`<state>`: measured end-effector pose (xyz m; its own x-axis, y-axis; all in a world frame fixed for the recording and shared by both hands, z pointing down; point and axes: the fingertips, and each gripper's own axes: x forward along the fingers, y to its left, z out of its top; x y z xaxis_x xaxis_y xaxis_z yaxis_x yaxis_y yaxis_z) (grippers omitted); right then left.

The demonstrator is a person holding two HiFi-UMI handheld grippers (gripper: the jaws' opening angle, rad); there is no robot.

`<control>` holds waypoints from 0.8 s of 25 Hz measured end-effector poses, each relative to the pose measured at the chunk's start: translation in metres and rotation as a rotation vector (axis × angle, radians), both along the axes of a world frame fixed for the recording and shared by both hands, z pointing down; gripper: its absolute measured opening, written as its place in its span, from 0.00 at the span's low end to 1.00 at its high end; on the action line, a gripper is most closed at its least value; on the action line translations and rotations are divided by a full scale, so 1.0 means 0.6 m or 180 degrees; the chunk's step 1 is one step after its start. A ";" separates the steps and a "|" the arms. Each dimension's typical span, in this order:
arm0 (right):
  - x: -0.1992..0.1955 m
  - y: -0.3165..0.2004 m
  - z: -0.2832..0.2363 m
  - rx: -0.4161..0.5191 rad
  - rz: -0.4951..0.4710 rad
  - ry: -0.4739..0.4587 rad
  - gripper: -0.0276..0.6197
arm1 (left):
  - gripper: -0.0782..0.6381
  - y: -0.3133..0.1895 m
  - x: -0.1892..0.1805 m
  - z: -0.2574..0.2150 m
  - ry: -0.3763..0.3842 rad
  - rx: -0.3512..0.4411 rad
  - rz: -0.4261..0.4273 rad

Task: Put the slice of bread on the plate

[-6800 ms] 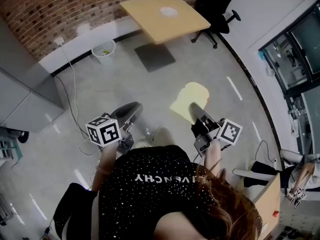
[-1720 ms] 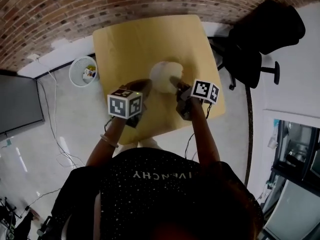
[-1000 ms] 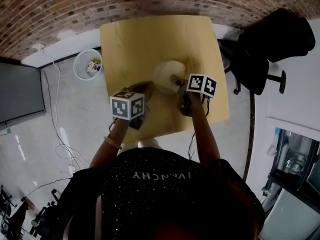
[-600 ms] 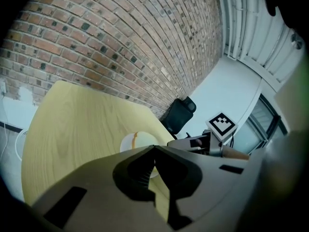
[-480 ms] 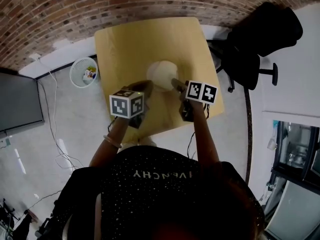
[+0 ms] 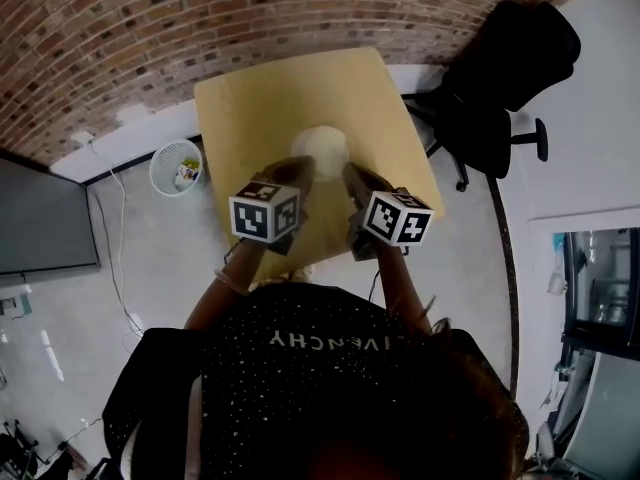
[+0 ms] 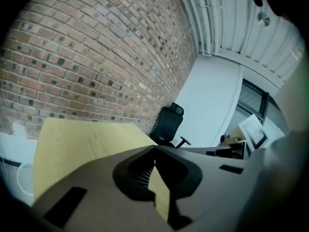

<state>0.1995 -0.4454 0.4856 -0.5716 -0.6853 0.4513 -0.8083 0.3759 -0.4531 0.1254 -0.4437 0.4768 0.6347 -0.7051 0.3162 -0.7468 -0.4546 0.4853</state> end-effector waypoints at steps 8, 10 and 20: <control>0.012 0.026 -0.116 0.0931 0.0222 0.0307 0.06 | 0.12 0.023 0.020 -0.072 -0.0169 0.0428 0.0074; 0.013 0.032 -0.125 0.1059 0.0245 0.0471 0.06 | 0.12 0.029 0.024 -0.077 -0.0190 0.0468 0.0102; 0.030 0.053 -0.130 0.1067 0.0394 0.0454 0.06 | 0.12 0.047 0.044 -0.072 -0.0214 0.0422 0.0273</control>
<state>0.2173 -0.4135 0.4077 -0.4230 -0.8682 0.2596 -0.9029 0.3797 -0.2014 0.1520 -0.4156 0.4339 0.6749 -0.6876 0.2677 -0.7313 -0.5749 0.3670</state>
